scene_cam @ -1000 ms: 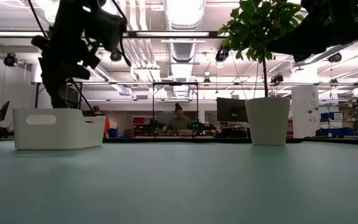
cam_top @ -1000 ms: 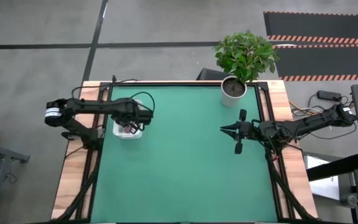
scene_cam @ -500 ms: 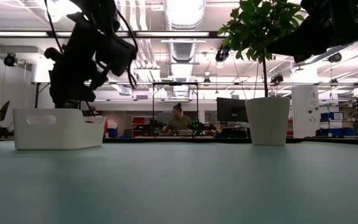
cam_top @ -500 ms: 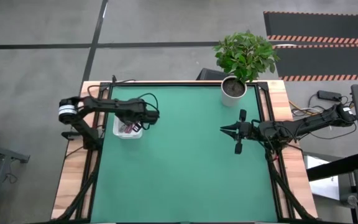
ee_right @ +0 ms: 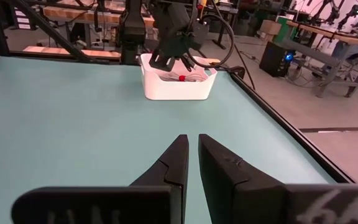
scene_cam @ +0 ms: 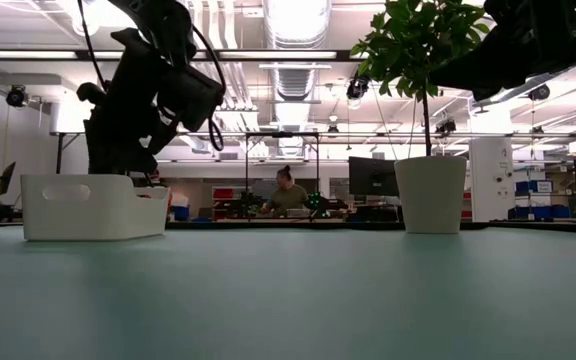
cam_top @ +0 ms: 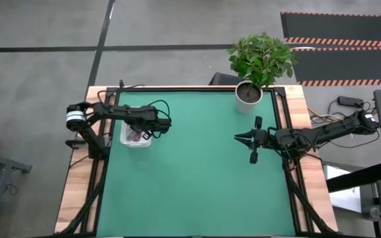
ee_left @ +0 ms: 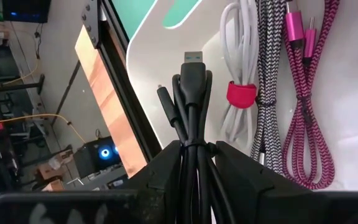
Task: Pick and place USB-C Cables
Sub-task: Put the black charger cable into the white bin
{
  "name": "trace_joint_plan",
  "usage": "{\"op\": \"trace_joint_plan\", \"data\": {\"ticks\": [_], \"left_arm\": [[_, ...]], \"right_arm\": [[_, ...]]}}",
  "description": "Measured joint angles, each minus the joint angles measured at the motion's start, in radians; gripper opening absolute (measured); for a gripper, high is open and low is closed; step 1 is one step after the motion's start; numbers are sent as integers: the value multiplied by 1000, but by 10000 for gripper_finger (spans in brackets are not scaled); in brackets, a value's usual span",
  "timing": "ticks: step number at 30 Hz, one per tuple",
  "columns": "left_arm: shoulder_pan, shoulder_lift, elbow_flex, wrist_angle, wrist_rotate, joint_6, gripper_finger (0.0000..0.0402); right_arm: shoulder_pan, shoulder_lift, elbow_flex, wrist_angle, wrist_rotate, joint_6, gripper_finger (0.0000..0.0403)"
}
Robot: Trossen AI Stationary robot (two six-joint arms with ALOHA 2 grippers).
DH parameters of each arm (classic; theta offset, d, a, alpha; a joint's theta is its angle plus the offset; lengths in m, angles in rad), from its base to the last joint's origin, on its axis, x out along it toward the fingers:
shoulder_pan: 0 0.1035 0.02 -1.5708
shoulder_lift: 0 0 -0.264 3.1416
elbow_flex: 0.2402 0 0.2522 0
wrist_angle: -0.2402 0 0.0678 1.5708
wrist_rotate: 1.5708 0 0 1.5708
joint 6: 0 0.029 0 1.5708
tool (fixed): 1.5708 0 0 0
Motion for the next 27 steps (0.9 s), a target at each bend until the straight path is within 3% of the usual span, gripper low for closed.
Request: {"op": "trace_joint_plan", "data": {"ticks": [27], "left_arm": [[15,-4,-1,19,6,10,82]], "right_arm": [[0,0,0,-1,0,0,27]]}}
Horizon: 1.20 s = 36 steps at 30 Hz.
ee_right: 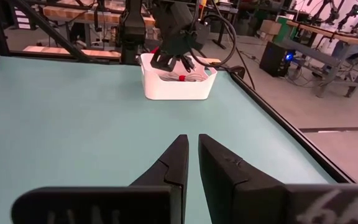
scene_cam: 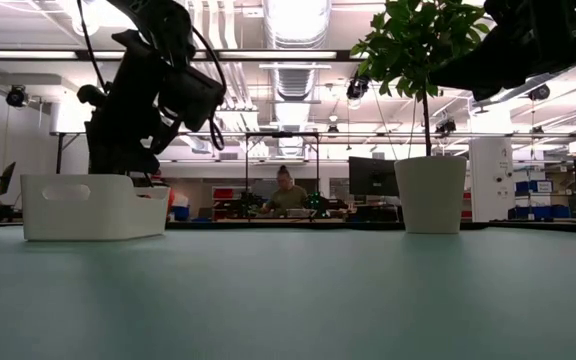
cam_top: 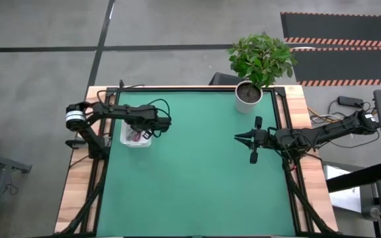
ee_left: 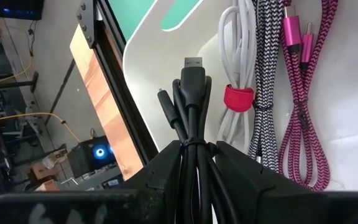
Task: Pick and place USB-C Cables
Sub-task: Put the black charger cable into the white bin
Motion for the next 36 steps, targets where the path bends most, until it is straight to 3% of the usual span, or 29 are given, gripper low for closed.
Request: {"op": "trace_joint_plan", "data": {"ticks": [11,25,36], "left_arm": [[6,-2,0,2,1,-7,88],[6,-2,0,26,16,-11,226],[6,-6,4,14,78,-5,243]], "right_arm": [[0,0,0,0,0,0,27],[0,0,0,0,0,-7,27],[0,0,0,-1,0,-5,27]]}}
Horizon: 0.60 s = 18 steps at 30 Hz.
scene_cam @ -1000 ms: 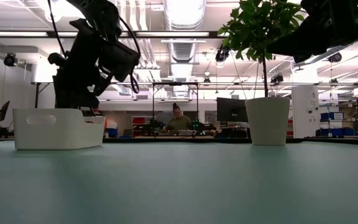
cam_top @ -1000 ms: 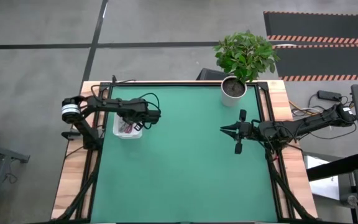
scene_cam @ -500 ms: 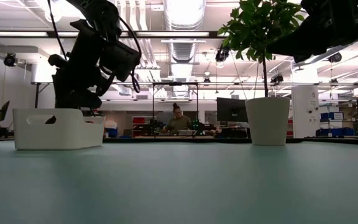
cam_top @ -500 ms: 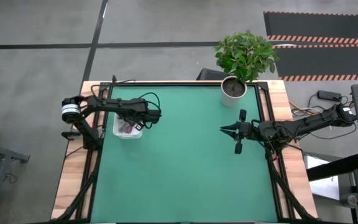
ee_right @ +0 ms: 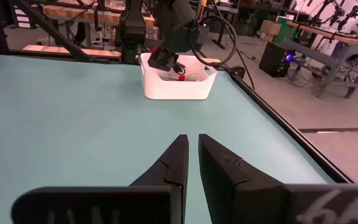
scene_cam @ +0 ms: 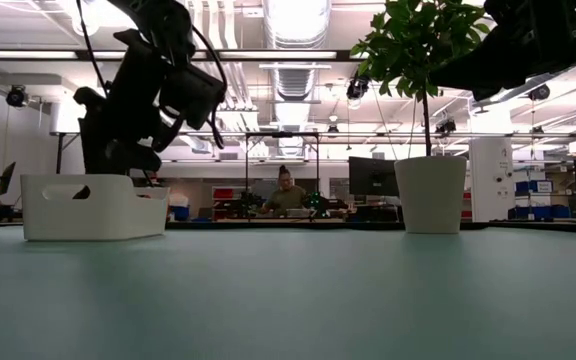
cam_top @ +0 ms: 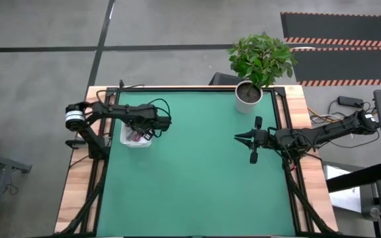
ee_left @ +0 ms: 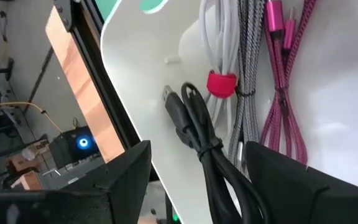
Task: Pick and place USB-C Cables
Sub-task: Put the black charger cable into the white bin
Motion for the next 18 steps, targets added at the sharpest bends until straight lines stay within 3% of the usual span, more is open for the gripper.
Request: {"op": "trace_joint_plan", "data": {"ticks": [12,18], "left_arm": [[-1,-3,33,-59,40,3,243],[-10,-3,39,-110,140,4,243]], "right_arm": [[0,0,0,0,0,0,27],[0,0,0,0,0,0,27]]}}
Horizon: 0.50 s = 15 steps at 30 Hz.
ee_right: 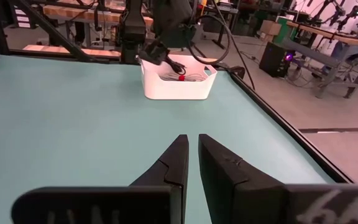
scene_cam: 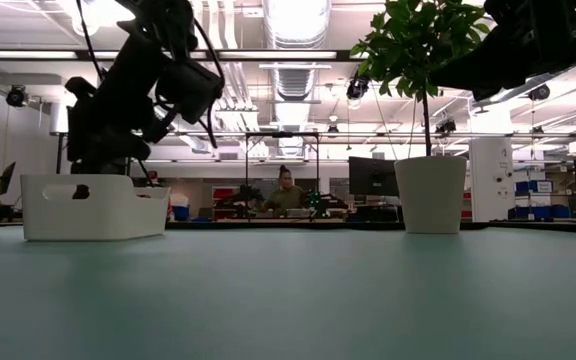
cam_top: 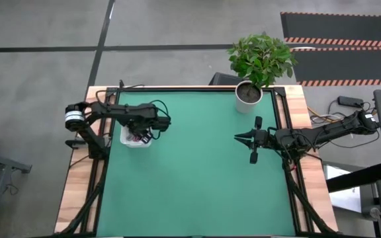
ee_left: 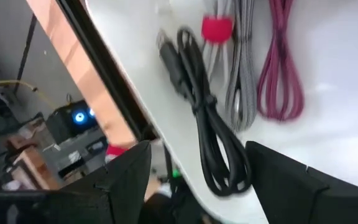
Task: Pick and place USB-C Cables
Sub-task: Put the black charger cable into the white bin, then return to Home Position
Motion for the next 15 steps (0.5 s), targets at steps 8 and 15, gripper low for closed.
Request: {"op": "trace_joint_plan", "data": {"ticks": [8,15], "left_arm": [[-8,-2,-2,-29,64,18,243],[-23,-11,9,-30,161,53,243]], "right_arm": [[0,0,0,0,0,-1,27],[0,0,0,0,0,-2,27]]}}
